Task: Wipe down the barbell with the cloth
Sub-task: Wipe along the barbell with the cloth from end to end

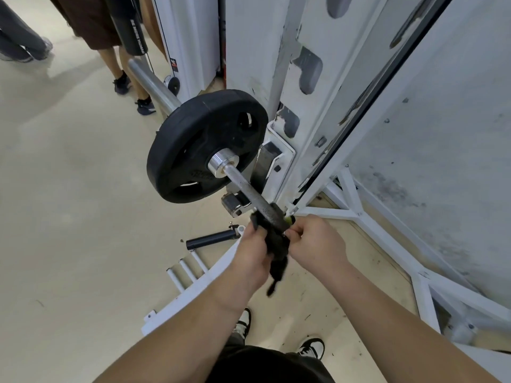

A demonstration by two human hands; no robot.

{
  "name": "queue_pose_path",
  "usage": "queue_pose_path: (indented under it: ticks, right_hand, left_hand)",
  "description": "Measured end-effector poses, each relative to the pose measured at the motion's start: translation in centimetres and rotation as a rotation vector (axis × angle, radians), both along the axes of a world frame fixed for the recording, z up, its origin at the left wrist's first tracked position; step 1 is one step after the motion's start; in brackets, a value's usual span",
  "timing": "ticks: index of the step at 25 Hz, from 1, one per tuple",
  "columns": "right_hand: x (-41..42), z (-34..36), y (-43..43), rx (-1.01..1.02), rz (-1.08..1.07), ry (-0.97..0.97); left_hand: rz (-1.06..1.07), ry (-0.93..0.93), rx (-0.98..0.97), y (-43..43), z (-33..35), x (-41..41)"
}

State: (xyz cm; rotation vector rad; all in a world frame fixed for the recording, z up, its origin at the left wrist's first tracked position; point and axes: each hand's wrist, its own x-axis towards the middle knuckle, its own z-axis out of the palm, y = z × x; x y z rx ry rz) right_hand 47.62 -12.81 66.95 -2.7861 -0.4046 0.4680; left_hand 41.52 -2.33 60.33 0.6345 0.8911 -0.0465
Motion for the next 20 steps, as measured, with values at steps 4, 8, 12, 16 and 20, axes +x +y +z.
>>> queue_pose_path:
  ticks: [4, 8, 12, 16, 20]
  right_hand:
    - [-0.2, -0.1, -0.4, 0.045, -0.009, -0.015]
    - [0.1, 0.0, -1.6, 0.230, -0.069, 0.119]
    - [-0.6, 0.3, -5.1, 0.335, -0.209, 0.158]
    - [-1.9, 0.7, -8.5, 0.367, -0.294, 0.124]
    - [-3.1, 0.8, -10.6, 0.374, -0.294, 0.096]
  left_hand:
    - [-0.042, -0.077, 0.050, 1.2, -0.2, -0.8]
    - [0.022, -0.060, -0.074, 0.1, 0.3, 0.2]
    - [-0.305, -0.016, 0.114, -3.3, 0.4, -3.2]
    - [0.001, -0.012, -0.074, -3.8, 0.9, -0.9]
    - [-0.369, 0.041, 0.160, -7.8, 3.3, -4.8]
